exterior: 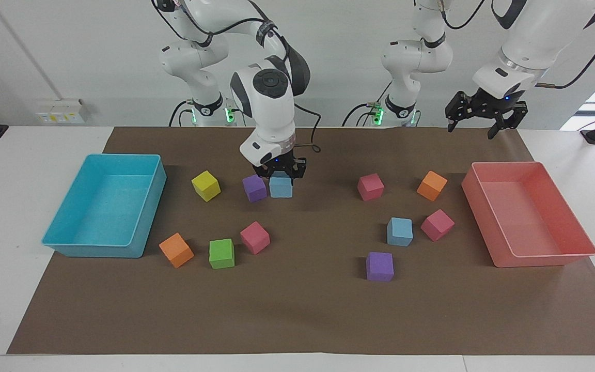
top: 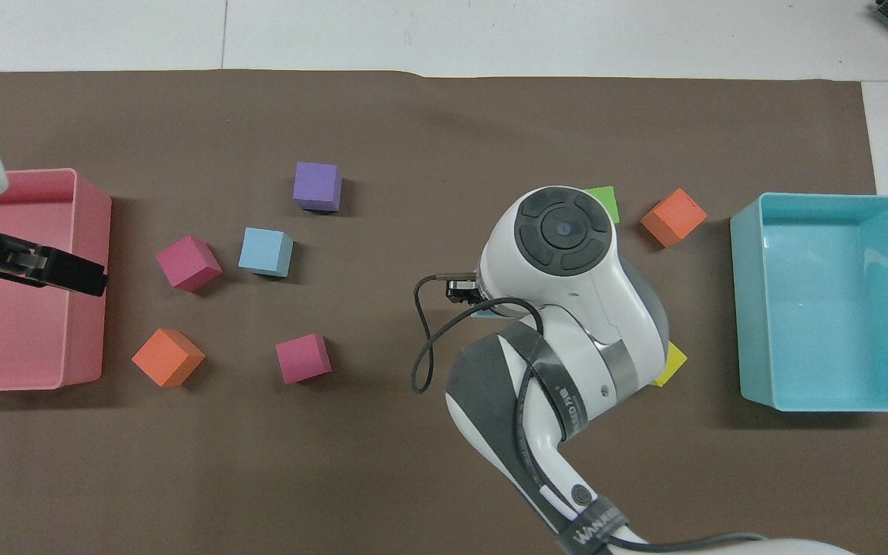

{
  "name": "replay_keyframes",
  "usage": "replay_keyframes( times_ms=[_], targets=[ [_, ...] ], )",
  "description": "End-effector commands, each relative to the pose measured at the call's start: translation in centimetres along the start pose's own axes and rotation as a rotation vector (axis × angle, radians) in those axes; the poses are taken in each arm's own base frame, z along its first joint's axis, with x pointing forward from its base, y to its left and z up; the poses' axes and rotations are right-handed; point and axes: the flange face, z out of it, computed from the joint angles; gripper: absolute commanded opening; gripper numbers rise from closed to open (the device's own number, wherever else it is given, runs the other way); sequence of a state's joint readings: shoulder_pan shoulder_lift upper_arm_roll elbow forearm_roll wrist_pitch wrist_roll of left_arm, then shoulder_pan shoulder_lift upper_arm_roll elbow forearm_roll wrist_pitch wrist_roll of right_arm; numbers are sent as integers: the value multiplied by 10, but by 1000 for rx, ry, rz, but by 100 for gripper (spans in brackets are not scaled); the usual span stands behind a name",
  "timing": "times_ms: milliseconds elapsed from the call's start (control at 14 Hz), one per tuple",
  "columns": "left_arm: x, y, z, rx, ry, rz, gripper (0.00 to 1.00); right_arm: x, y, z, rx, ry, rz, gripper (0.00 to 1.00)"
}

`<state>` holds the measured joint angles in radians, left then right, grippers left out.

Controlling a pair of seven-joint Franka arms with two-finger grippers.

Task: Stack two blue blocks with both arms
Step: 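Carry the blue cube with the right gripper to the table center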

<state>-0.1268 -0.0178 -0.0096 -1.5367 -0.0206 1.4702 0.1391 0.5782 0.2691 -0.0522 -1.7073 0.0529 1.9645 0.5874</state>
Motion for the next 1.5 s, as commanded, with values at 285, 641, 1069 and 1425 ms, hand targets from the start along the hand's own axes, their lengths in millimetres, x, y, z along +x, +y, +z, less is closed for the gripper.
replay_keyframes(
  times_ms=[285, 641, 1069, 1425],
  targets=[
    [-1, 0, 1, 8, 20, 0, 100, 13, -86, 54, -1, 25, 56, 0],
    [-3, -3, 1, 6, 10, -12, 100, 12, -98, 83, 18, 58, -7, 0],
    [-5, -8, 1, 7, 5, -23, 100, 1, -91, 109, -10, 24, -110, 0],
    [-5, -7, 0, 6, 11, -57, 100, 0, -86, 119, -16, 5, -139, 0]
  ],
)
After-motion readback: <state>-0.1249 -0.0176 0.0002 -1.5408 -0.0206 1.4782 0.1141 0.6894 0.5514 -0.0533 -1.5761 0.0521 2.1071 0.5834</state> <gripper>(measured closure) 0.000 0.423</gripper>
